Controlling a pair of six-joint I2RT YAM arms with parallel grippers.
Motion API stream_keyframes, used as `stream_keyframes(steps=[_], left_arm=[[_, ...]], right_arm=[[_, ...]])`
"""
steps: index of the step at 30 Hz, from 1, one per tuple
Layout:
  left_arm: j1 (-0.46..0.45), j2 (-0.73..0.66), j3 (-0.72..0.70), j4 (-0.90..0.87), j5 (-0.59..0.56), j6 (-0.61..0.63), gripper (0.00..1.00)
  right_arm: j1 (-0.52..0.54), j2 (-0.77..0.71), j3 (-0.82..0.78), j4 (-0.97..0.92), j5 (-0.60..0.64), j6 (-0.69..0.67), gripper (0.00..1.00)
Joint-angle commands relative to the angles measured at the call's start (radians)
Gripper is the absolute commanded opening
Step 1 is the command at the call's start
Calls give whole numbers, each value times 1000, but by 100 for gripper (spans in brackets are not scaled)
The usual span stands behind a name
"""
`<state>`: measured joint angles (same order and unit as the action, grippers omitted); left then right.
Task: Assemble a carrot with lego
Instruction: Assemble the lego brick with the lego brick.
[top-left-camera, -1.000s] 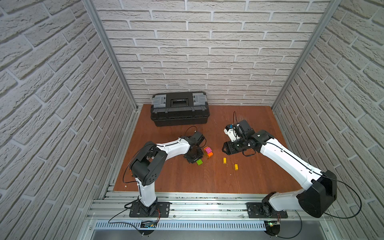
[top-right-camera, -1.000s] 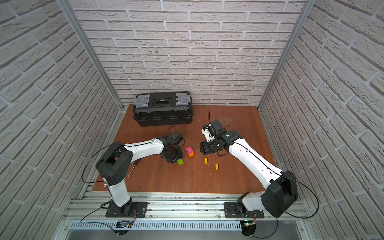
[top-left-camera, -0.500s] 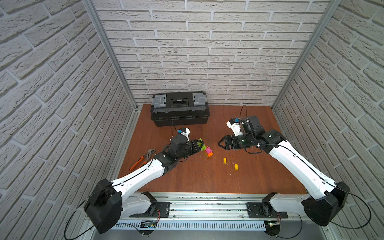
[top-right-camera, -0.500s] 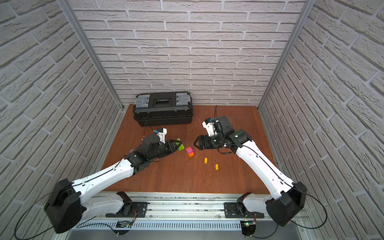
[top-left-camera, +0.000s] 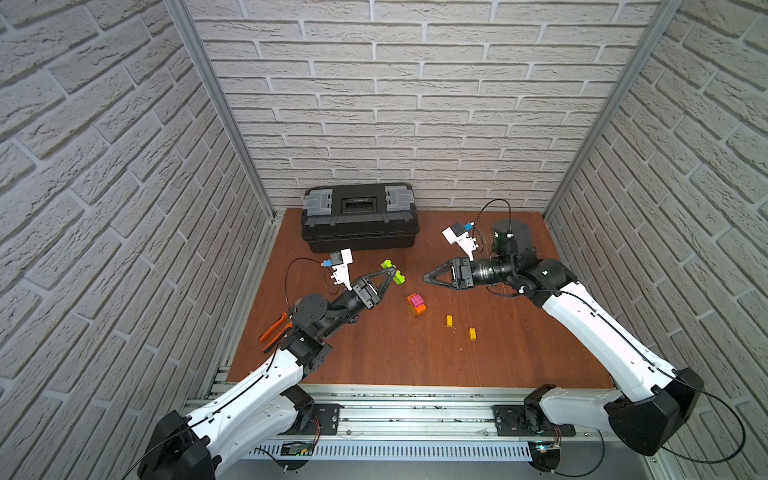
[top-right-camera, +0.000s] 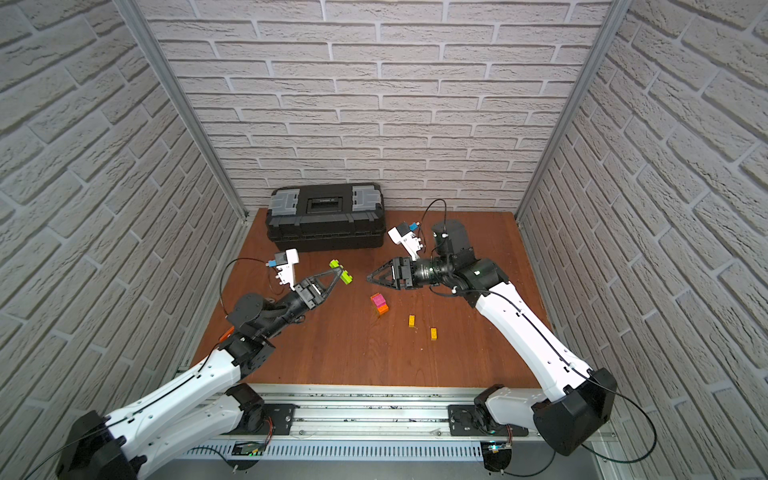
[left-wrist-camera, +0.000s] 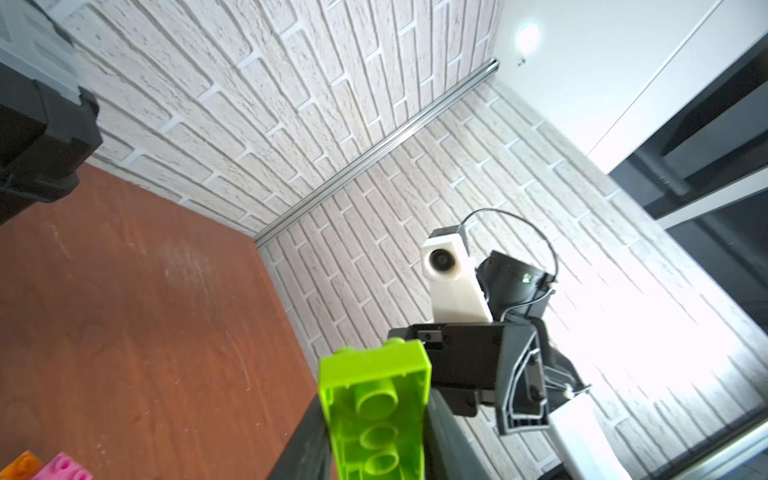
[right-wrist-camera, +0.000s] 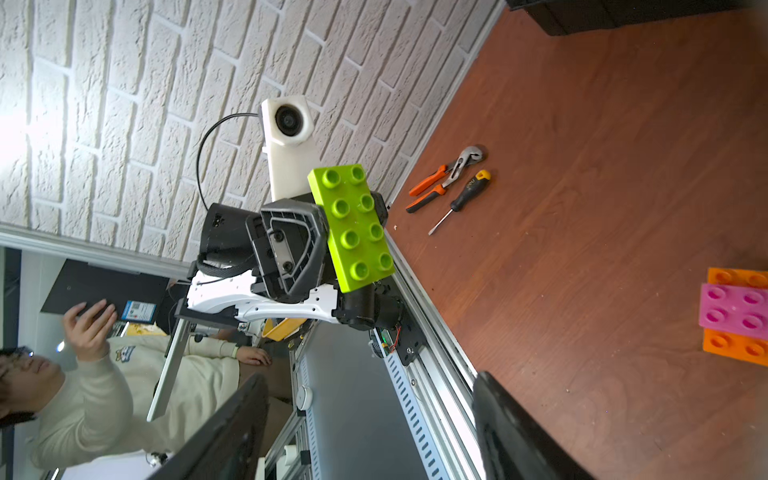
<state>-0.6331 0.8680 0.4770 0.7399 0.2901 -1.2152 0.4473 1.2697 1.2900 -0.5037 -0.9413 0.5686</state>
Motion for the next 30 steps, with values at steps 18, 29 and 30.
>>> stream_keyframes(steps=[18, 29, 30], left_arm=[[-1, 81, 63, 328, 243, -194, 0], [-20, 62, 87, 261, 274, -154, 0], [-20, 62, 90, 256, 275, -150, 0]], right_arm=[[77, 184, 159, 78, -196, -83, 79], [94, 200, 187, 93, -203, -62, 65], [96, 200, 188, 93, -203, -62, 62]])
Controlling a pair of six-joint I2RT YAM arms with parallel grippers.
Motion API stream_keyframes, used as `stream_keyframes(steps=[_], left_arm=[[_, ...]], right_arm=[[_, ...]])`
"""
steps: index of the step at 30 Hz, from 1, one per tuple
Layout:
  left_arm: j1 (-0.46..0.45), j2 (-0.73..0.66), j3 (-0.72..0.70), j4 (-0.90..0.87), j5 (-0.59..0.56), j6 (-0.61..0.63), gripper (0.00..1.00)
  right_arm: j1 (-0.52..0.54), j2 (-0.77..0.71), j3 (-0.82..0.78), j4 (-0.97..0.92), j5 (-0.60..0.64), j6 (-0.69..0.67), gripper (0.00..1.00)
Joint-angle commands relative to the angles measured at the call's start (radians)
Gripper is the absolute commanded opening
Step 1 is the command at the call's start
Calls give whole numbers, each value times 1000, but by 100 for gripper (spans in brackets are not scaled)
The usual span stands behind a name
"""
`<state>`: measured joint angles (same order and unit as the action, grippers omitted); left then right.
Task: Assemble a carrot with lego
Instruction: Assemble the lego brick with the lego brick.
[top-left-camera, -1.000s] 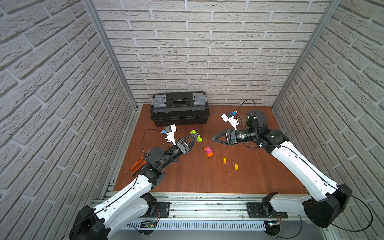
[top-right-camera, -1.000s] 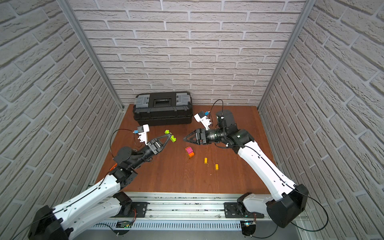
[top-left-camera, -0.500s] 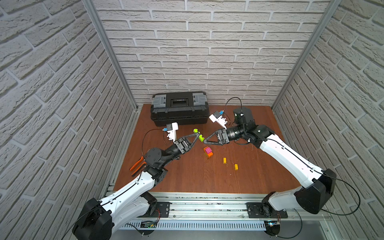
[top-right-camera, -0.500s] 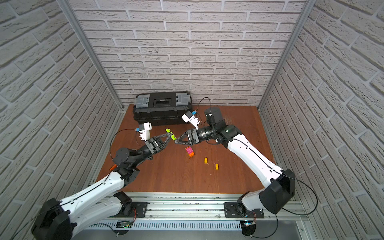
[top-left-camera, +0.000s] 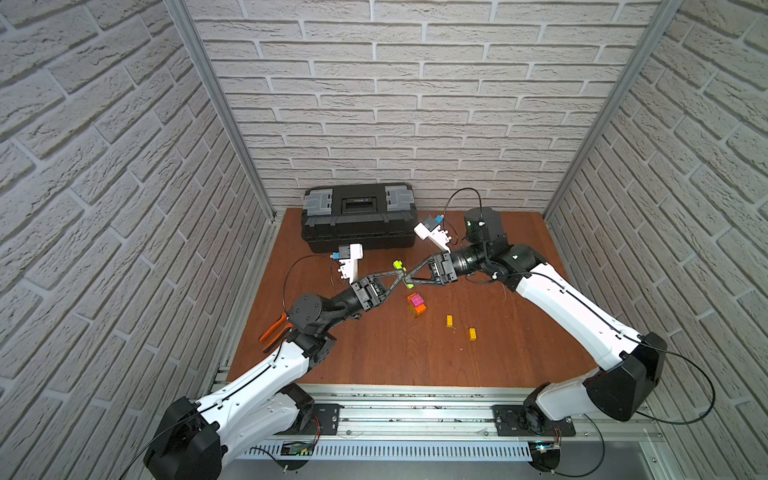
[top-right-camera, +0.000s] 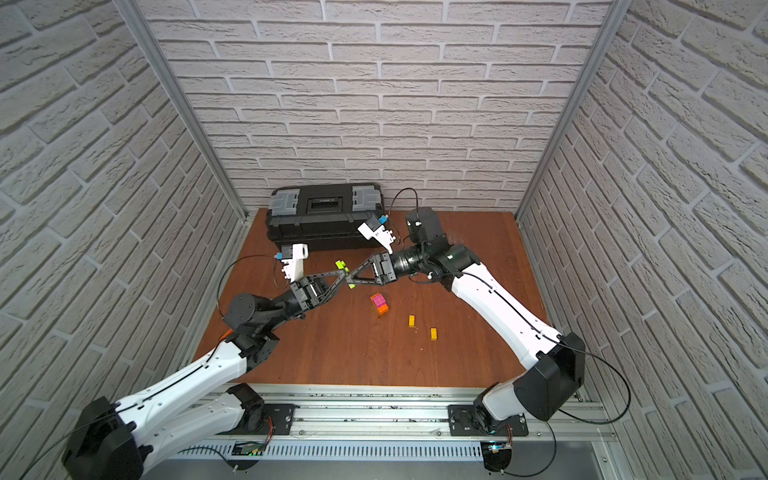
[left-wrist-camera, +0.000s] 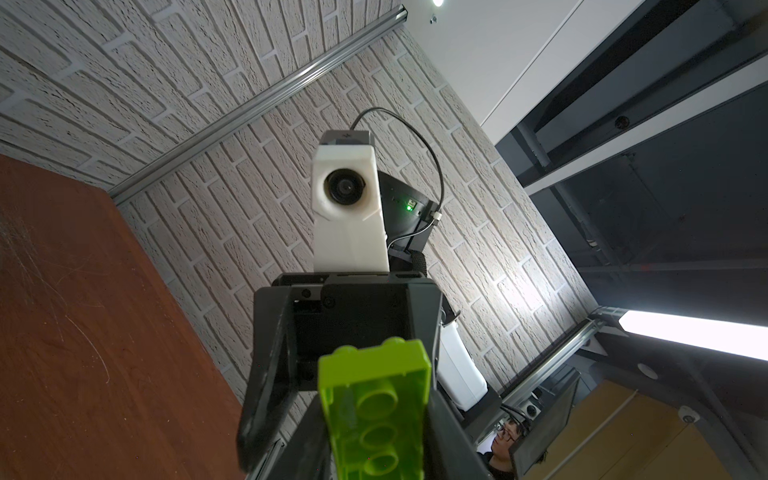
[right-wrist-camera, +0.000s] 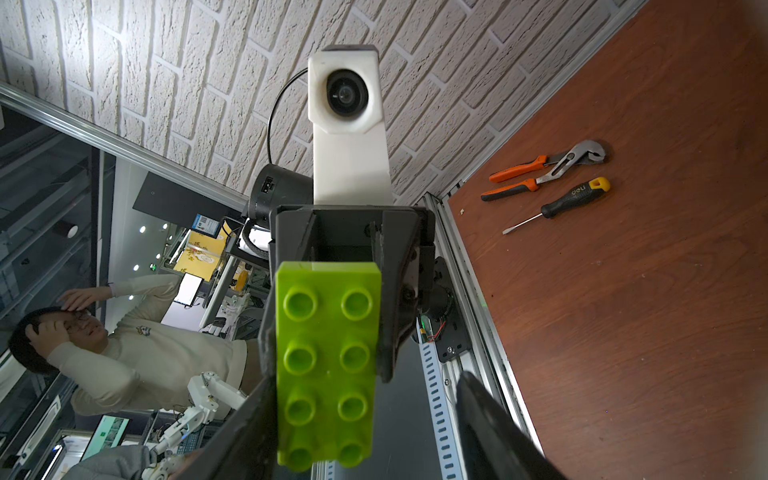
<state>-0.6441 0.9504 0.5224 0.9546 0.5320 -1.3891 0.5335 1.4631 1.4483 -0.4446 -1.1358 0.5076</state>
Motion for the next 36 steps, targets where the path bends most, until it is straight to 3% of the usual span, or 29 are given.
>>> stream_keyframes(steps=[1, 7, 15, 17, 19, 22, 26, 29, 33, 36], left_arm=[[-9, -21, 46, 37, 33, 25, 0], [-9, -23, 45, 23, 33, 33, 0], [-11, -48, 59, -101, 32, 71, 0], [-10, -58, 69, -170, 28, 87, 22], [-8, -66, 73, -213, 24, 90, 64], [-4, -80, 81, -272, 14, 105, 86], [14, -104, 89, -344, -1, 125, 98], [45, -143, 115, -499, -29, 168, 98], [76, -210, 199, -905, -191, 311, 98], [80, -235, 228, -1063, -281, 366, 98]], right_arm=[[12, 6, 29, 33, -9, -1, 62], [23, 6, 29, 27, -4, 3, 49], [24, 14, 43, -45, 48, -25, 22], [21, 21, 58, -95, 86, -44, 14], [16, 35, 79, -157, 132, -67, 5], [10, 57, 96, -209, 168, -81, 3], [8, 91, 118, -276, 241, -105, 2], [10, 132, 192, -442, 433, -178, 2], [40, 247, 324, -689, 809, -278, 3], [70, 316, 334, -724, 972, -308, 3]])
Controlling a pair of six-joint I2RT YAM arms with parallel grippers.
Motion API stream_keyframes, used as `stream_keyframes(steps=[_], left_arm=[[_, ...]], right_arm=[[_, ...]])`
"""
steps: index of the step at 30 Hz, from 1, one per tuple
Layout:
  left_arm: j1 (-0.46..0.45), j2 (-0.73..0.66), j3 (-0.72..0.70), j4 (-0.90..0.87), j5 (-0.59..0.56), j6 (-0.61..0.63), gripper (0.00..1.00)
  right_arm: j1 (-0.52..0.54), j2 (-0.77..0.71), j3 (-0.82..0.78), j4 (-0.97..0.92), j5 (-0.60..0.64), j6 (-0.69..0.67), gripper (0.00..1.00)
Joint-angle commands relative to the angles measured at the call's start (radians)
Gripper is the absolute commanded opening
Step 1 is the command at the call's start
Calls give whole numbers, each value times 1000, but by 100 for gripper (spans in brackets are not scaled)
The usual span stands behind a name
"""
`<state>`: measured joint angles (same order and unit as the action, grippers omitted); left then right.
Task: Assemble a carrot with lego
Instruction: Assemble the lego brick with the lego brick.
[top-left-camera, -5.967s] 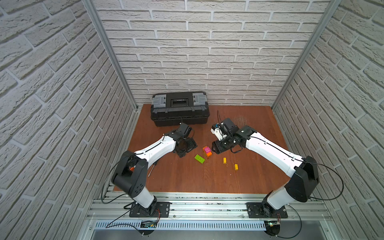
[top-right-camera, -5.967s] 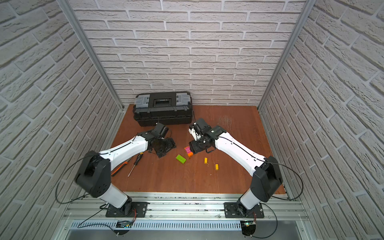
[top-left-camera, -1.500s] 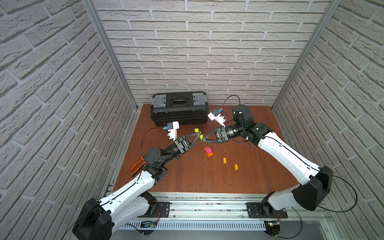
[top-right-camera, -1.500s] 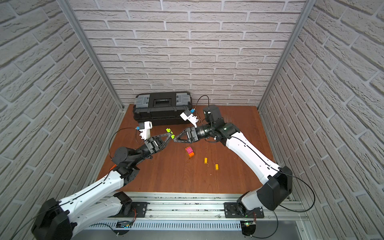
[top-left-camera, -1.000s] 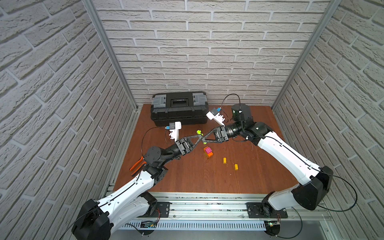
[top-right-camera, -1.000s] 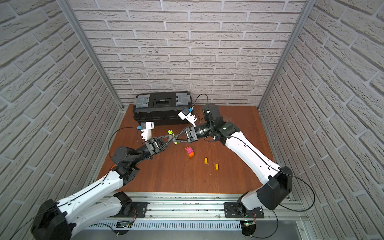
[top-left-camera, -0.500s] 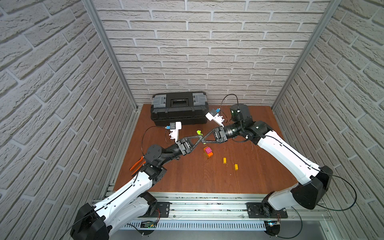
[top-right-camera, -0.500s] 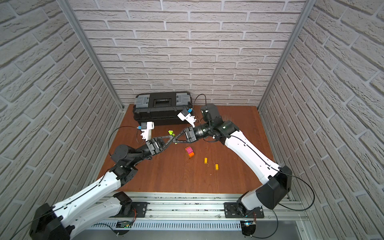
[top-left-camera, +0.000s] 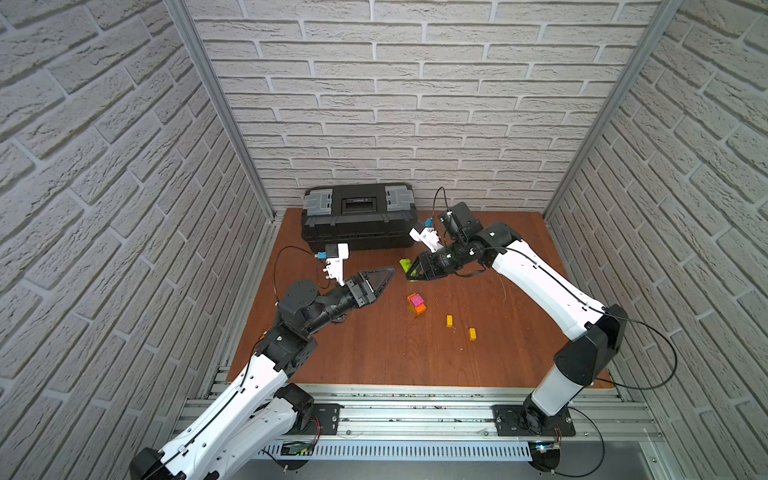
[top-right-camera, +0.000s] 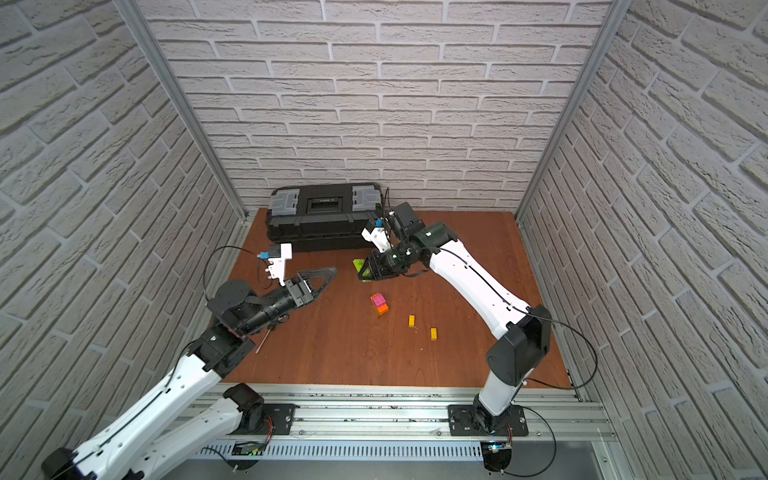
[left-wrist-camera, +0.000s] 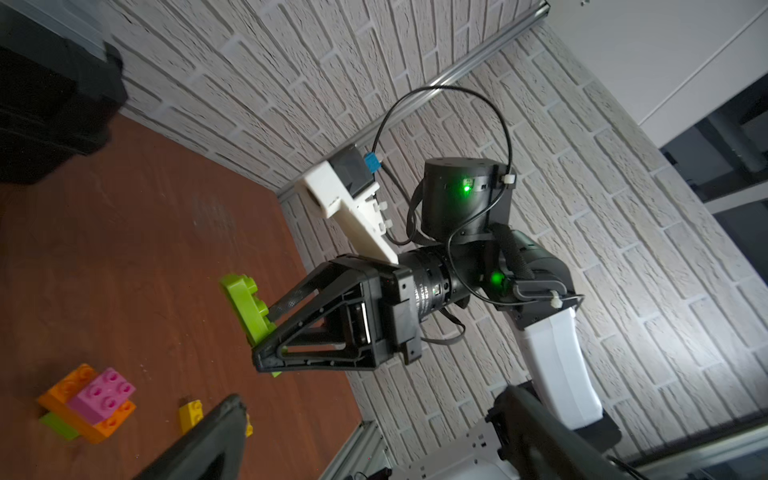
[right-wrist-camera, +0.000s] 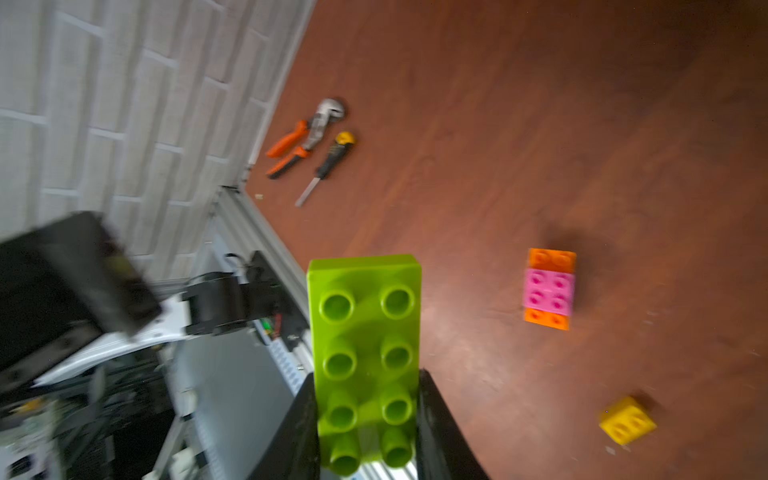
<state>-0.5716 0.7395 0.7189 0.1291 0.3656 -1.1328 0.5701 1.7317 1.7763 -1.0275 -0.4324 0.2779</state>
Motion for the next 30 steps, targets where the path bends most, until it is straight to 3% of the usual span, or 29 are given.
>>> stream_keyframes(steps=[1, 8, 19, 30], left_arm=[[9, -43, 27, -256, -131, 113, 98], [9, -86, -38, -309, -182, 69, 98], [8, -74, -89, -322, -203, 35, 97], [9, -71, -106, -325, -206, 27, 96]], right_arm=[[39, 60, -7, -127, 297, -77, 3], [68, 120, -112, -3, 427, -110, 2], [77, 175, -166, 52, 418, -144, 2], [112, 239, -91, 16, 455, -110, 2]])
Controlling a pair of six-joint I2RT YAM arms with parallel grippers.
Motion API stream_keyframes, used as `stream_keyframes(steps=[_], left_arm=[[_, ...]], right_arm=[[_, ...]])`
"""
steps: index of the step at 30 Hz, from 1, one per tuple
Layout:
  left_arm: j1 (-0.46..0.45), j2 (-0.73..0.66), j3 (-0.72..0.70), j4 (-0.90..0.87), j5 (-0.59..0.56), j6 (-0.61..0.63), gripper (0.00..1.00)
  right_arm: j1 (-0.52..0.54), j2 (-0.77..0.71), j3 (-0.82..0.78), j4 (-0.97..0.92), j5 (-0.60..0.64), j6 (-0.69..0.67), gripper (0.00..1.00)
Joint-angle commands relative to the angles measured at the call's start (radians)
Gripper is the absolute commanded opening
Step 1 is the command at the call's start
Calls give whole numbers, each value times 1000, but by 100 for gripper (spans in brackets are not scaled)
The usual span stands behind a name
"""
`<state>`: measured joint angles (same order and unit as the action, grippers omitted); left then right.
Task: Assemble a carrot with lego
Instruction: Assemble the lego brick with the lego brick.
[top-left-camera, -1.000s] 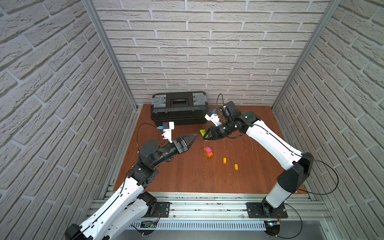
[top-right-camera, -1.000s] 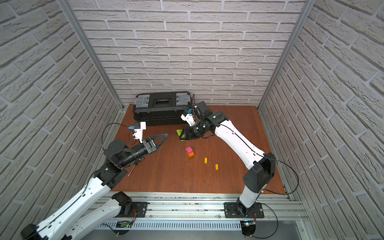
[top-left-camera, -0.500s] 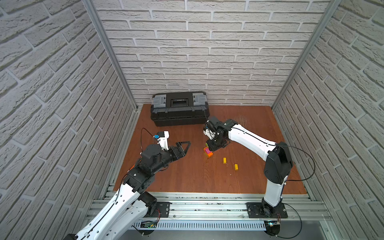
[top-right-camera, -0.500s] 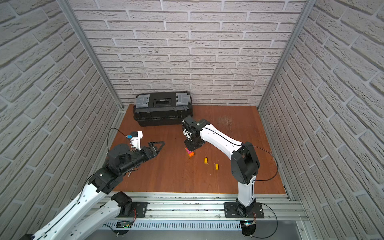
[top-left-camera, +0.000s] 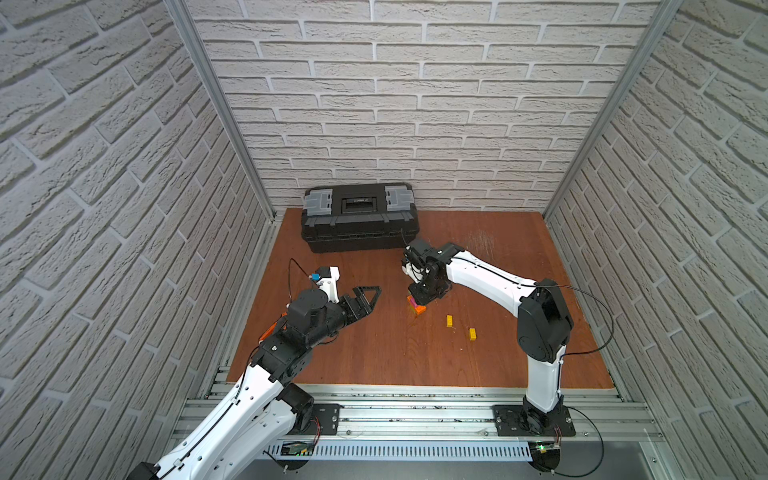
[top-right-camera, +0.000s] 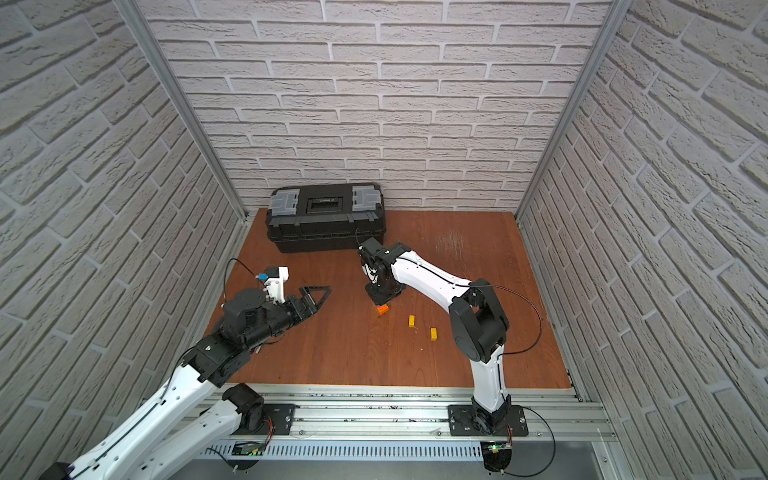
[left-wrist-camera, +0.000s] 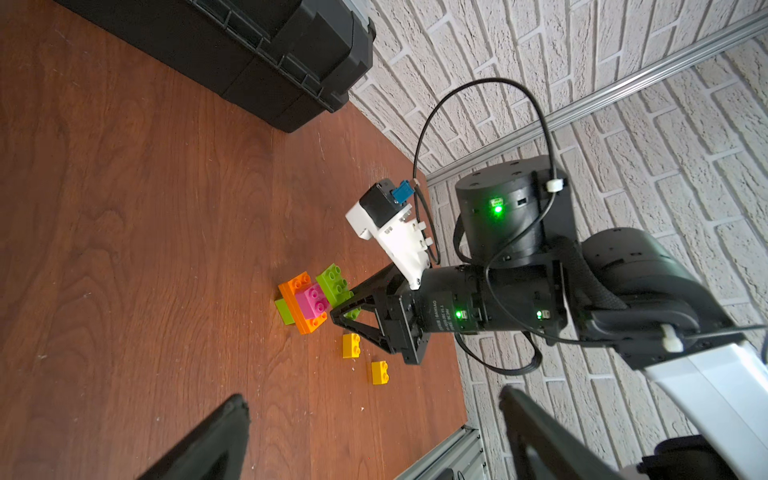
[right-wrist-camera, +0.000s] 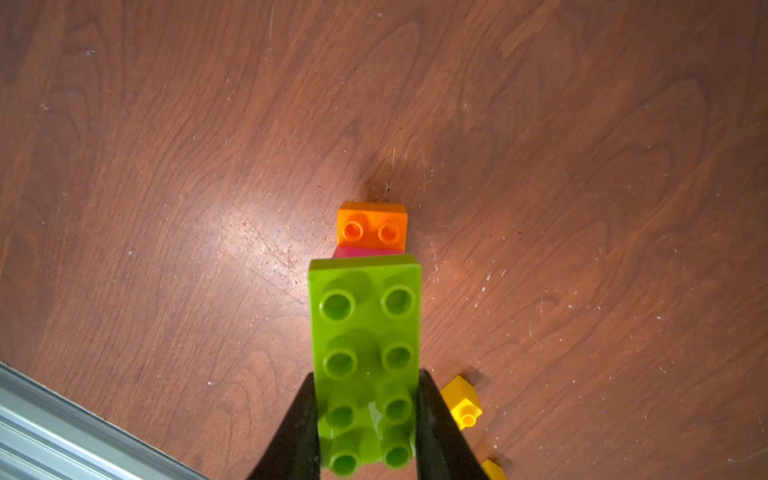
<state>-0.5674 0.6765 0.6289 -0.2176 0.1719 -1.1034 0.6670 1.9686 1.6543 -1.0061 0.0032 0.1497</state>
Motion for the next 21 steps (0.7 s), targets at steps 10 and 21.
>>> stream_keyframes(steps=[10, 21], left_arm=[[4, -28, -26, 10, -16, -6, 96], [4, -28, -34, 14, -16, -11, 96]], right_arm=[[23, 82, 79, -46, 57, 62, 2], [28, 85, 90, -81, 102, 89, 2]])
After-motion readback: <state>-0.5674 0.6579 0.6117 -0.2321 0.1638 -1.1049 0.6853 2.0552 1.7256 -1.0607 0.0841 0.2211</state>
